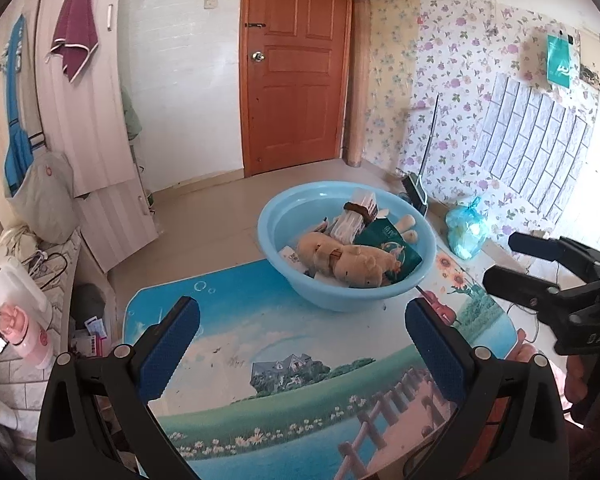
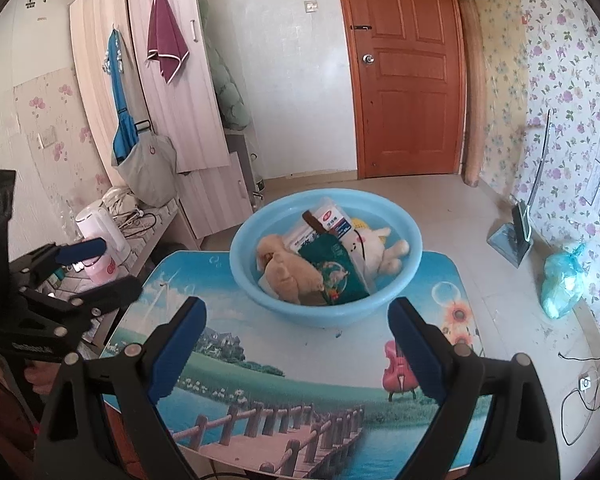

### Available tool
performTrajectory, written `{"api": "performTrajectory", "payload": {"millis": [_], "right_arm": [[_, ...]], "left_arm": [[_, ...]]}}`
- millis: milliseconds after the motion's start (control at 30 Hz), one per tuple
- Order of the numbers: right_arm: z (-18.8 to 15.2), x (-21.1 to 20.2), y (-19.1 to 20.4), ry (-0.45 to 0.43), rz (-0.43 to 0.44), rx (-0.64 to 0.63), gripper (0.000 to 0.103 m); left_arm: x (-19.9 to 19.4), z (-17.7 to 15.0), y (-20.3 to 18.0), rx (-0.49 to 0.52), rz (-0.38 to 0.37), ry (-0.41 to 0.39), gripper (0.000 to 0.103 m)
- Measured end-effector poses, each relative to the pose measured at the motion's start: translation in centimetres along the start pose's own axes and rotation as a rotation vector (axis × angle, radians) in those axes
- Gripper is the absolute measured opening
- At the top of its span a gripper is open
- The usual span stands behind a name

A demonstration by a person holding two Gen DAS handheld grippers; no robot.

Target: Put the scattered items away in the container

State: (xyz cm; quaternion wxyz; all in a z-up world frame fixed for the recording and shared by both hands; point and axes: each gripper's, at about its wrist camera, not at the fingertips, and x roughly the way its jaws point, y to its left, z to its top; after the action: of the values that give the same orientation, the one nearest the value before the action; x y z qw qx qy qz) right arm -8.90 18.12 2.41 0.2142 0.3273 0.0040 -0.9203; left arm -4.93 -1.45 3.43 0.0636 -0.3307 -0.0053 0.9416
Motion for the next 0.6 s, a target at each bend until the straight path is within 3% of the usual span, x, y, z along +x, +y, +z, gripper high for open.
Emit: {"api": "performTrajectory", "payload": {"millis": [267,600], "right_arm": [[-0.1,-0.9,0.7,-0.043,-0.049,-0.001,0.094],[-0.3,-0.5,1.1,-0.044,-0.128,0.000,0.094]], "left_arm": [[-1.7,0.0,0.2,-0.015,0.010,-0.060,0.103],[-0.7,-0.1,0.7,-0.074,0.013,-0.029,0.103]]}}
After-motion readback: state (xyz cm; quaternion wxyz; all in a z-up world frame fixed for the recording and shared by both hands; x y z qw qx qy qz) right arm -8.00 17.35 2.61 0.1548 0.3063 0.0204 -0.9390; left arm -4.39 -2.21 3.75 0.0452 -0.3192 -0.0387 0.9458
